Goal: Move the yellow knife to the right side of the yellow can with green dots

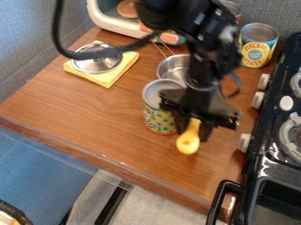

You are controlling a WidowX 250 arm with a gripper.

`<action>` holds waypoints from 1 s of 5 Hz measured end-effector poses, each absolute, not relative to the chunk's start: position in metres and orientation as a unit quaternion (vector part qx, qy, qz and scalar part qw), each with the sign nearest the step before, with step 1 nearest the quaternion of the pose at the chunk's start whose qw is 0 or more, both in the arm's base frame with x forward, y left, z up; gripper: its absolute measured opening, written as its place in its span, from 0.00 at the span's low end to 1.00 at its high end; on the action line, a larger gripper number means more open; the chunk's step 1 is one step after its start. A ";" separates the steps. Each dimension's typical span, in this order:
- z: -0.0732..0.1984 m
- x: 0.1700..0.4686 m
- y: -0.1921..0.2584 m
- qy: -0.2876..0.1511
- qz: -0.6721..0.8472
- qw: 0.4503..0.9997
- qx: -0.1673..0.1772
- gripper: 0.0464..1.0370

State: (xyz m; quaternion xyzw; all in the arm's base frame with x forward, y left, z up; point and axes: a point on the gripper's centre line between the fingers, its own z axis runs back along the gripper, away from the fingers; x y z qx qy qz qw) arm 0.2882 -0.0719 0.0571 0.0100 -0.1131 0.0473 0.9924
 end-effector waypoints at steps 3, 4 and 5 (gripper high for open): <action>0.077 0.285 0.002 -0.111 0.090 0.990 0.021 0.34; 0.074 0.276 0.023 -0.105 0.087 0.990 0.033 0.34; 0.073 0.270 0.044 -0.104 0.077 0.990 0.049 0.34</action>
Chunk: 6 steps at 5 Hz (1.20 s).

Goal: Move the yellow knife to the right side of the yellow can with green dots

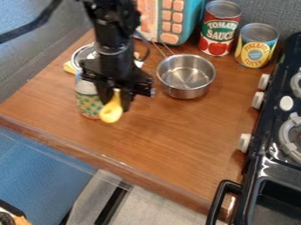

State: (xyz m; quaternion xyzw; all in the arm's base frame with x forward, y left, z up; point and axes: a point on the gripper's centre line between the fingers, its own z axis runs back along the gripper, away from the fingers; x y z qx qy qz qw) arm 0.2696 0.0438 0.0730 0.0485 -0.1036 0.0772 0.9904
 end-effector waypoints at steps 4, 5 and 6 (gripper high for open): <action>0.073 0.267 0.124 -0.084 0.134 0.986 0.058 0.34; 0.068 0.264 0.116 -0.077 0.118 0.989 0.051 0.34; 0.066 0.258 0.096 -0.077 0.086 0.992 0.048 0.34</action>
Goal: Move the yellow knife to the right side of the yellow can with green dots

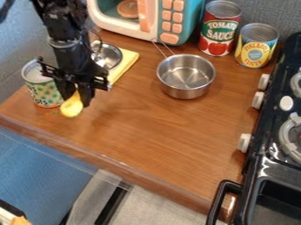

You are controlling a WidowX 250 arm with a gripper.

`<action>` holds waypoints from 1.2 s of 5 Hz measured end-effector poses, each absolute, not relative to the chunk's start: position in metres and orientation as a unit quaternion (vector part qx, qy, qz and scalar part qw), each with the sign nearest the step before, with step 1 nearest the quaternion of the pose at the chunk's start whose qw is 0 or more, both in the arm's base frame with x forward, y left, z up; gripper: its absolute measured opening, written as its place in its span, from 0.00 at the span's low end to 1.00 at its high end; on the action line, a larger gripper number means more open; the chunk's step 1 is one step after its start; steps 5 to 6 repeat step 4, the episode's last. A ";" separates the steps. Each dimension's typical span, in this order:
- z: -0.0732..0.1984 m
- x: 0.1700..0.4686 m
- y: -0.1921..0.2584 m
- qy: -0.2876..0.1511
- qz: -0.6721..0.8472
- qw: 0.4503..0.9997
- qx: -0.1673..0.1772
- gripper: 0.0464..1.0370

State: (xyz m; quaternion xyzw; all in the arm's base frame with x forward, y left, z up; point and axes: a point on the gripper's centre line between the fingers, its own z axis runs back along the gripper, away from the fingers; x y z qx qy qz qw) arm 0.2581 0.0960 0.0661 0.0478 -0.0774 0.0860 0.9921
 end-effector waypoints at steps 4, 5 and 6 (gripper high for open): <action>0.050 0.253 0.076 -0.073 0.050 0.994 0.059 0.95; 0.050 0.253 0.076 -0.073 0.050 0.994 0.059 0.95; 0.050 0.253 0.076 -0.073 0.050 0.994 0.059 0.95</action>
